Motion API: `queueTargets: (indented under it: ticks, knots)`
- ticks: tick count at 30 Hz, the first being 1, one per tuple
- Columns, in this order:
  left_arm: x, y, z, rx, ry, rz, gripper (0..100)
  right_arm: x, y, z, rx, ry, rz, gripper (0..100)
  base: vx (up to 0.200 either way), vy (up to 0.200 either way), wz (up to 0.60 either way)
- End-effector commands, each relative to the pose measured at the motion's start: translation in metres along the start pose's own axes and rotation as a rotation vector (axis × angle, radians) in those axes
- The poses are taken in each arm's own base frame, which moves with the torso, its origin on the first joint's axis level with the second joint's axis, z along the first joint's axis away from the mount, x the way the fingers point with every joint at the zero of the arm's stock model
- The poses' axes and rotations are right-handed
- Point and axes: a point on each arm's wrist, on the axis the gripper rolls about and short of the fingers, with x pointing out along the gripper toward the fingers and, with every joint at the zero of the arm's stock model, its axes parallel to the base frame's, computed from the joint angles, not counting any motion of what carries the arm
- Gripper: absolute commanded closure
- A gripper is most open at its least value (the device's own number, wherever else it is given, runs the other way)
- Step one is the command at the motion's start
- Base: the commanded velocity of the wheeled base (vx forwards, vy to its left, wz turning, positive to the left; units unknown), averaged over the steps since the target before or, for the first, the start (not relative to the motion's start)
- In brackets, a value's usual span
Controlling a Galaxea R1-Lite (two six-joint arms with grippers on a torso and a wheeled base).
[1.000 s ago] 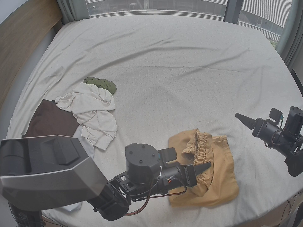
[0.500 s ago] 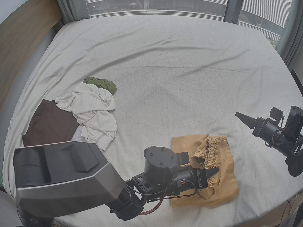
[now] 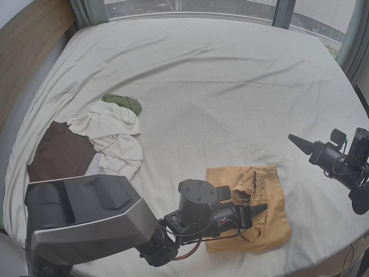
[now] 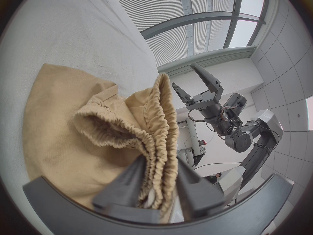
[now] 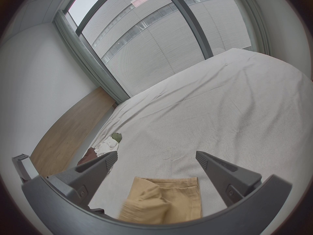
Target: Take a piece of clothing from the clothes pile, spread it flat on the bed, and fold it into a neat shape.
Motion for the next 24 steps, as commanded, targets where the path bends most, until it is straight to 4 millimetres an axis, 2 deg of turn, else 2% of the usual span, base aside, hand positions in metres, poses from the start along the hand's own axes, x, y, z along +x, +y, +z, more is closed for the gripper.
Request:
queueTargets:
  ticks: [1,8,13,19,24]
  knots:
    - [0.001,0.003,0.001,0.0,-0.012,0.014,0,0.0,0.001,0.0,-0.002,0.0,0.003,0,0.0,0.0,0.0]
    - [0.002,0.001,0.0,0.002,-0.037,0.035,0,0.0,0.002,0.0,-0.001,0.002,0.007,0,0.0,0.0,0.0]
    - [-0.005,-0.003,0.007,0.004,-0.063,0.047,0,0.0,0.002,-0.001,-0.002,0.004,0.008,0,0.0,0.0,0.0]
    - [-0.026,-0.016,0.02,0.009,-0.089,0.043,0,0.0,0.004,-0.003,0.0,0.012,0.016,0,0.0,0.0,0.0]
    - [-0.058,-0.02,0.036,0.02,-0.12,0.117,0,-0.003,0.016,-0.001,-0.008,0.01,0.054,0,0.0,0.0,0.0]
